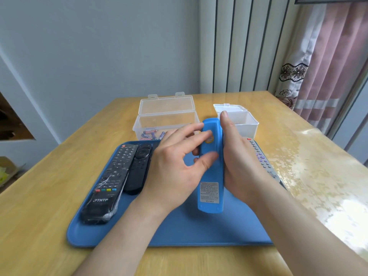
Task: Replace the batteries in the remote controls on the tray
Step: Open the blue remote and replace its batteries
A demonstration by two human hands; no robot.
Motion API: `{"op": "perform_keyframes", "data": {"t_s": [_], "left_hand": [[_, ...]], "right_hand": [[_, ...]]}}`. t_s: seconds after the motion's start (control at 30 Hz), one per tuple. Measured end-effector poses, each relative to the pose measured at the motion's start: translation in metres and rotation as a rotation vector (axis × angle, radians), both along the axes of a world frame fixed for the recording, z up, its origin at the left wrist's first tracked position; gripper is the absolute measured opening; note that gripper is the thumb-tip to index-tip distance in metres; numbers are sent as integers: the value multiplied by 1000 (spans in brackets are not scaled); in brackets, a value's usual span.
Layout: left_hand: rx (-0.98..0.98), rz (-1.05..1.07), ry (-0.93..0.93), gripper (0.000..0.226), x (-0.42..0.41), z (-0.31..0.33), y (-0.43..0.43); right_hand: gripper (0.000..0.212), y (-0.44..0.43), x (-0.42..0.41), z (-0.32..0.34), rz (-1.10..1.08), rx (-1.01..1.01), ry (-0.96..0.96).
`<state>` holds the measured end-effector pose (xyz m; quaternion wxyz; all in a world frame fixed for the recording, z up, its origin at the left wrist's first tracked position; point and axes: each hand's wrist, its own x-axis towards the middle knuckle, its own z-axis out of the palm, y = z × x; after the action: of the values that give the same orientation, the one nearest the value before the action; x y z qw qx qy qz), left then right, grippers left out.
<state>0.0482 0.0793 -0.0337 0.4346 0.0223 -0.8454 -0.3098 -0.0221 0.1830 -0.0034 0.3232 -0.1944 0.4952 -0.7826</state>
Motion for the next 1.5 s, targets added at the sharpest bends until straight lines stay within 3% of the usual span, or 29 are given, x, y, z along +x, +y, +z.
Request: {"op": "perform_keyframes", "data": {"t_s": [0.27,0.4,0.47,0.6,0.7,0.83,0.93,1.1,1.17,1.23,1.37,1.5], "left_hand": [[255,-53,-55,31,1,8,-7],[566,-173,-127,49,1,12,-6],[654,-168,-101,48,2,14,-9],[918,-239,14,45,5,17,-10],[992,-260,70,35,7,17,-13],[637,-183,-106,15,12,23,-19],[433,-97,-203,21,17,27,-25],[388,18,87,19,19,31,-21],[236,56,150,18,10,30,-11],[2,119,131,17,9,20,-6],[-318,204,-175,23,4,1,8],[-267,88,-563,31,0,-9,14]], "right_hand": [[50,-3,5,-3,78,41,77],[42,-5,5,-5,109,80,158],[33,-5,4,-8,172,76,179],[40,2,-6,-9,339,39,254],[39,5,-9,-7,364,60,375],[32,4,-7,-10,303,172,630],[32,0,-3,-11,267,248,668],[31,11,-17,3,108,367,785],[24,29,-39,2,-146,427,812],[26,35,-58,-6,-266,617,944],[44,34,-75,-23,-191,1040,1053],[50,35,-75,-30,-90,1230,1067]]}}
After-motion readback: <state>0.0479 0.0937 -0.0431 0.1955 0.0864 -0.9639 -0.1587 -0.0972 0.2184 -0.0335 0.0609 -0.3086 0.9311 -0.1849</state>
